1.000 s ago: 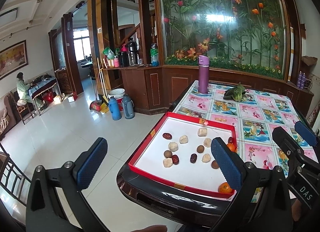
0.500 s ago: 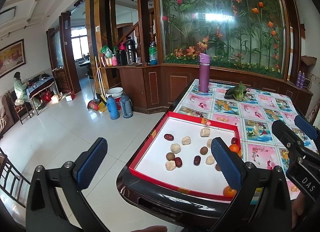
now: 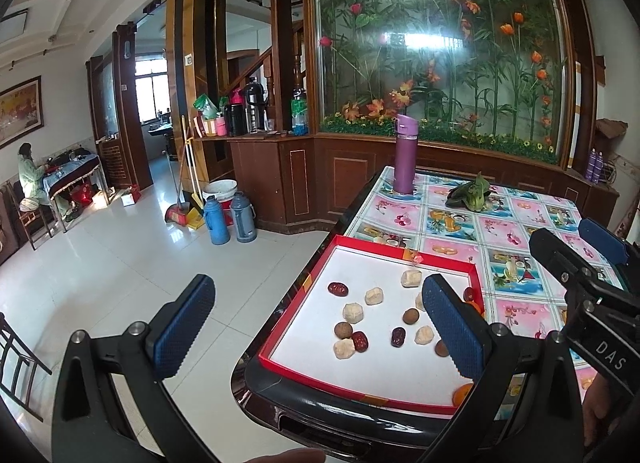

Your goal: Organize fruits

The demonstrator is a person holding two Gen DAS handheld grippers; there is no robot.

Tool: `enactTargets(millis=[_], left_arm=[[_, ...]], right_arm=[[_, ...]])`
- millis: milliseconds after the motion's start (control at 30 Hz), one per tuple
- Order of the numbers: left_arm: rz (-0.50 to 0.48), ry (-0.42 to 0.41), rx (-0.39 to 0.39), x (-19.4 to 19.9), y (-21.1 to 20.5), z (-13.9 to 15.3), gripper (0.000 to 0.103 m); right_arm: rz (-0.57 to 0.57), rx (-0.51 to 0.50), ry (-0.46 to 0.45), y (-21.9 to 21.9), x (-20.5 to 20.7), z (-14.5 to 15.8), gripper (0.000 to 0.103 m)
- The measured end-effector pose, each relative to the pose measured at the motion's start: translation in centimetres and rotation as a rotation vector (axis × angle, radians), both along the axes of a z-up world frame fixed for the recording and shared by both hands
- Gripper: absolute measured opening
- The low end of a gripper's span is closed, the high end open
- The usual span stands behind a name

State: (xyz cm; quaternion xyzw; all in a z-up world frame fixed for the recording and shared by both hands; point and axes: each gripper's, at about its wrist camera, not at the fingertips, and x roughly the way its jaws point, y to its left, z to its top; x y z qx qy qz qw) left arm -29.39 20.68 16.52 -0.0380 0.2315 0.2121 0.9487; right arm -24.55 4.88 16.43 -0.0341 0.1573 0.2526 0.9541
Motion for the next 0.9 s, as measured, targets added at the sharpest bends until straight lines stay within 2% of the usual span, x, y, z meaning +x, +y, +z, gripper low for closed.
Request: enactTargets(millis=[467, 900], left_arm=[[-0.047, 0.0, -0.009, 1.9, 1.0, 0.5, 0.103], [-0.05, 0.014, -0.013, 3.3, 1.2, 0.4, 0.103]], right_arm=[[-0.004, -0.009, 0.012, 1.3, 1.6, 0.2, 0.082], [-0.011, 0.002, 0.049, 1.6, 3.5, -0.5, 0.082]])
